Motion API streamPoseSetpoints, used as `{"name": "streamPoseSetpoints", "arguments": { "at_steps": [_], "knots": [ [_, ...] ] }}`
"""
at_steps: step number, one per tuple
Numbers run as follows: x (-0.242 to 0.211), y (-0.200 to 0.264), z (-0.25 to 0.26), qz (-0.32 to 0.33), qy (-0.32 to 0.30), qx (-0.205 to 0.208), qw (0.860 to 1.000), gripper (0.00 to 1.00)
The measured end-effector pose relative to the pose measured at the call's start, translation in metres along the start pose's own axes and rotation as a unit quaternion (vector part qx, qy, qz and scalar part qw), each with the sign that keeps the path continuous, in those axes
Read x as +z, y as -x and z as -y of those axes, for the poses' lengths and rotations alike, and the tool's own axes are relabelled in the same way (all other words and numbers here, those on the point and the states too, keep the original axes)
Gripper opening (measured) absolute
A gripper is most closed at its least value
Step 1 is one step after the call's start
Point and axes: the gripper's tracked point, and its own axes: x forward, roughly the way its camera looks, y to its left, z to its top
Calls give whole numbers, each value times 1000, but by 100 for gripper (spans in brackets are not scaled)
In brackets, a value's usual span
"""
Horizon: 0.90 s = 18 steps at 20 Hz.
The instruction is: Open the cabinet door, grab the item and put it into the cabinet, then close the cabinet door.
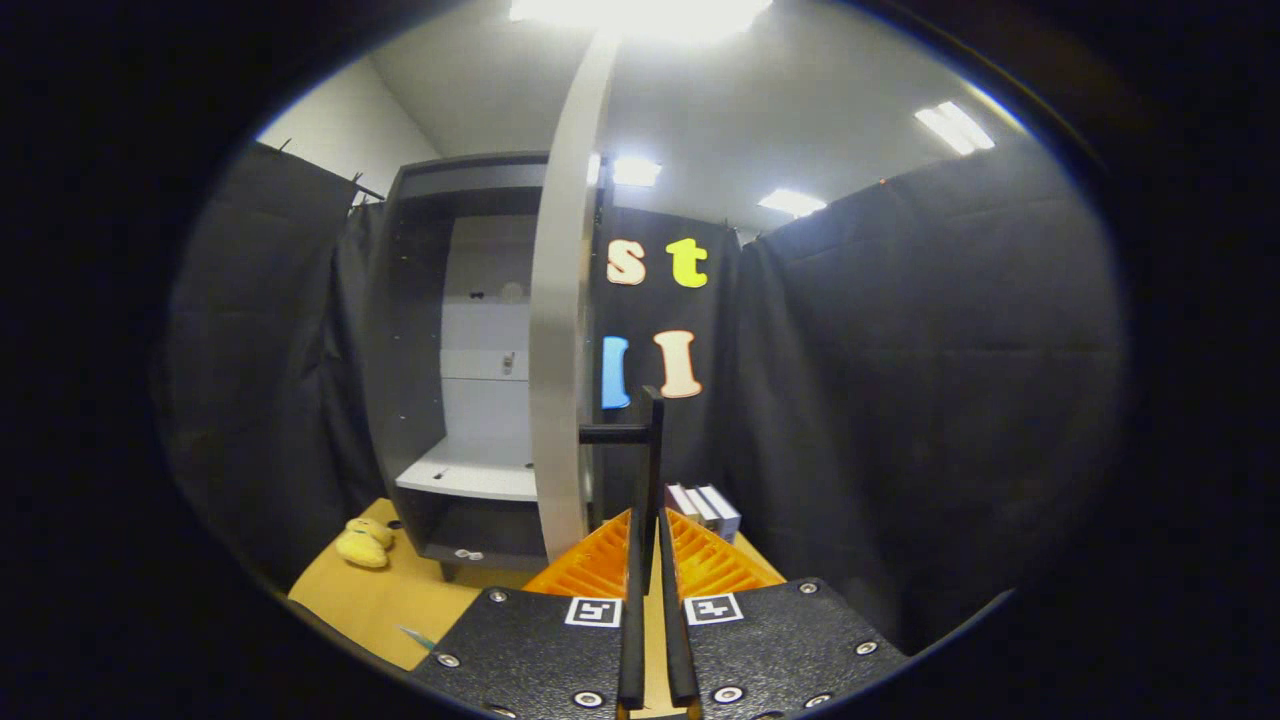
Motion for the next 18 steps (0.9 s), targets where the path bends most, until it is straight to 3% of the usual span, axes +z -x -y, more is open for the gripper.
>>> {"name": "streamPoseSetpoints", "arguments": {
  "at_steps": [1,4,7,9,14,18],
  "knots": [
    [0,1,9,2,5,-23,1000,10],
    [7,21,4,16,-4,-29,999,30],
    [22,36,0,55,1,-37,998,73],
    [37,48,-12,91,-2,-39,995,92],
    [52,67,-64,164,-30,-8,986,93],
    [7,49,-145,136,-53,51,988,93]
  ]
}}
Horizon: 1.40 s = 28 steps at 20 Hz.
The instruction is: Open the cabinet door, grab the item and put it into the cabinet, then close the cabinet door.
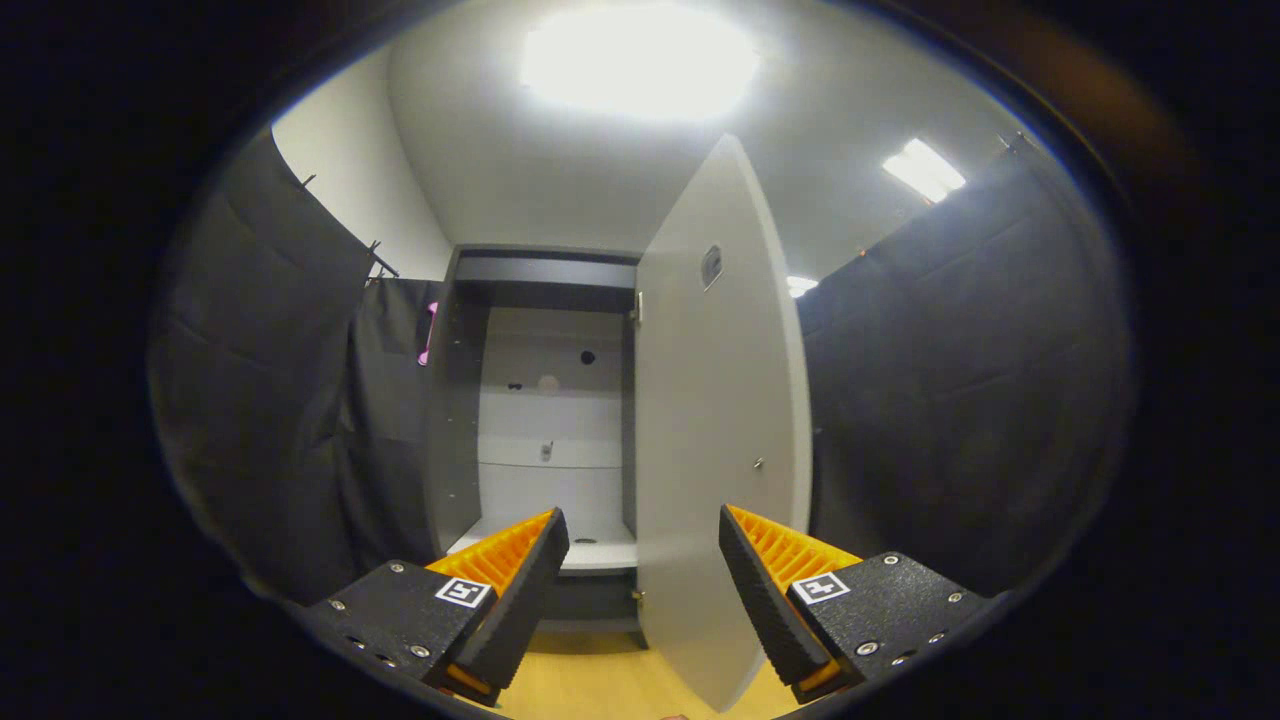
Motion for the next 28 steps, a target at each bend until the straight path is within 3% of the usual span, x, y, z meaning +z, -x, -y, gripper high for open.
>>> {"name": "streamPoseSetpoints", "arguments": {
  "at_steps": [10,17,28],
  "knots": [
    [-176,-2,-123,-123,-12,93,988,94],
    [-312,15,-171,-230,-6,113,967,94],
    [-408,34,-192,-319,19,116,940,94]
  ]
}}
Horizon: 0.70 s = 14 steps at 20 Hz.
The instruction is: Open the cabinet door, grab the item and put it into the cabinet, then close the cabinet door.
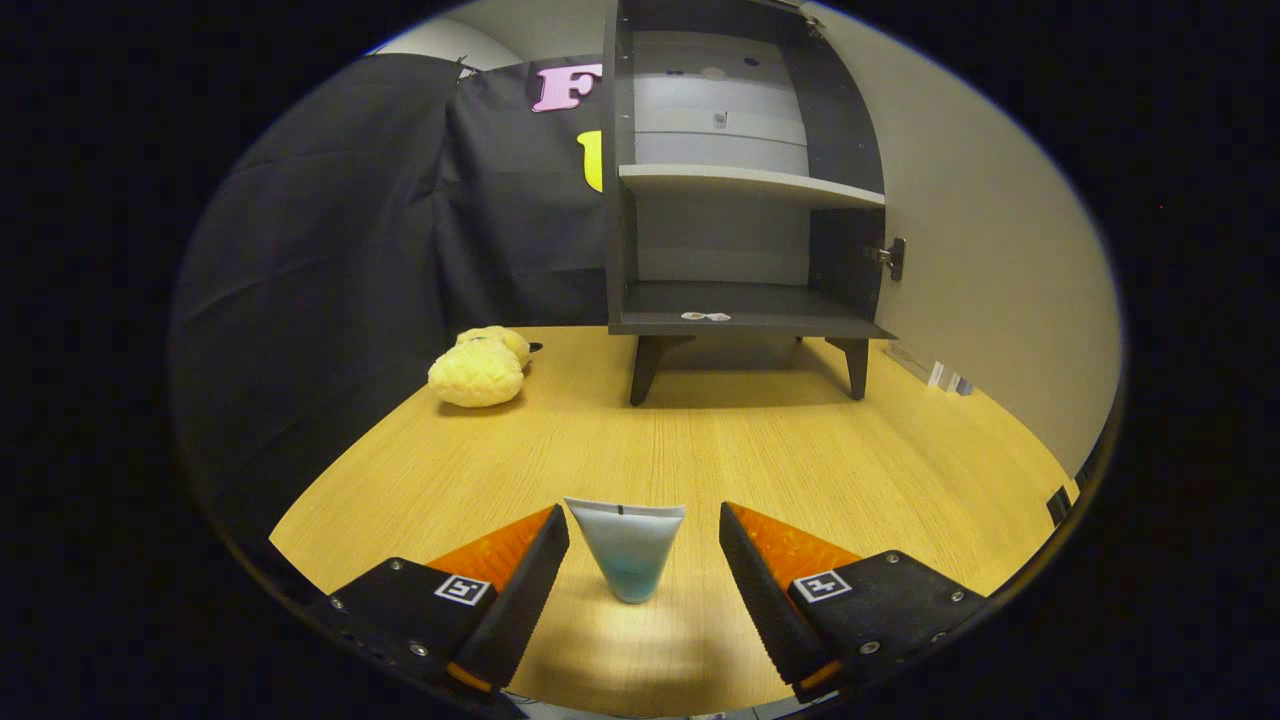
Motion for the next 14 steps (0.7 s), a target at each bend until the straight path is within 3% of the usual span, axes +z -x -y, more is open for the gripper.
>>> {"name": "streamPoseSetpoints", "arguments": {
  "at_steps": [5,6,7,10,14],
  "knots": [
    [-26,-12,-5,-31,-18,-3,999,89],
    [-26,-10,-10,-33,-18,9,999,85],
    [-22,-7,-10,-28,-18,12,999,66],
    [-9,-1,-12,-24,-4,33,999,53],
    [35,3,-3,-9,1,42,999,52]
  ]
}}
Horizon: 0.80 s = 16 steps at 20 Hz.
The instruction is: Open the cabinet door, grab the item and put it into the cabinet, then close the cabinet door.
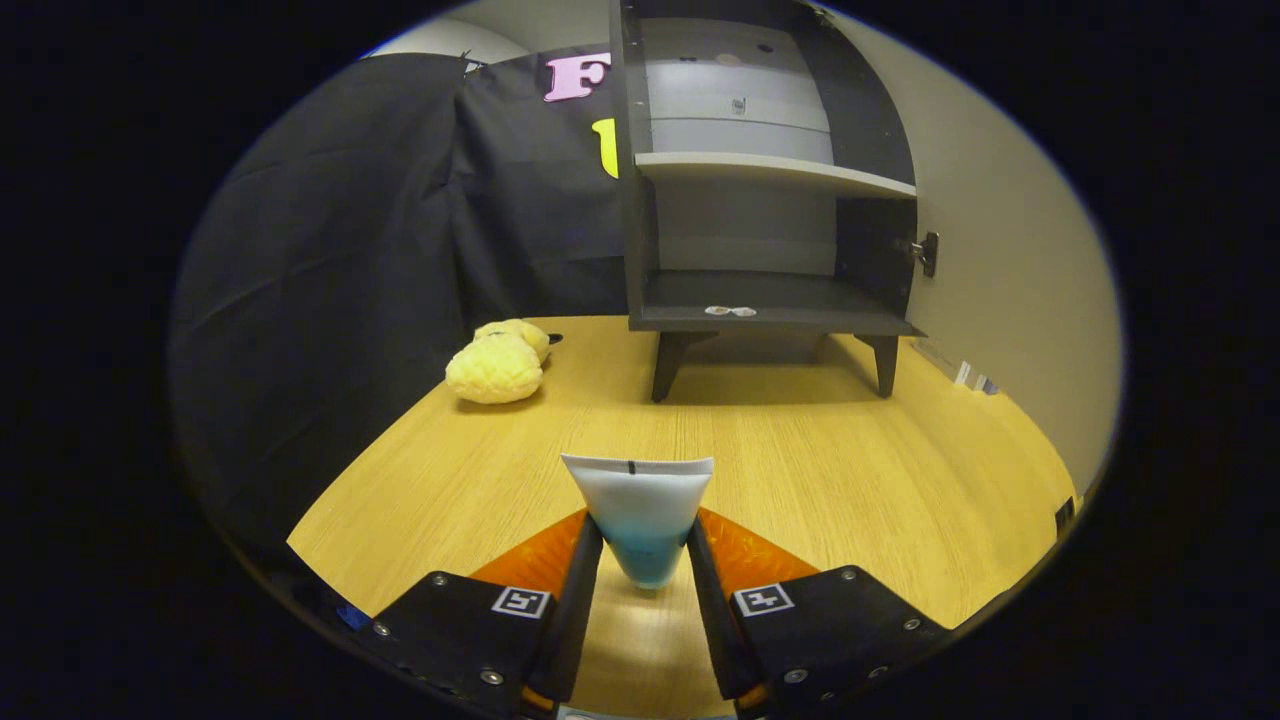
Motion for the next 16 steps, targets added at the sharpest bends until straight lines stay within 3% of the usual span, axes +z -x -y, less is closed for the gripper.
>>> {"name": "streamPoseSetpoints", "arguments": {
  "at_steps": [16],
  "knots": [
    [251,5,87,121,0,-18,992,52]
  ]
}}
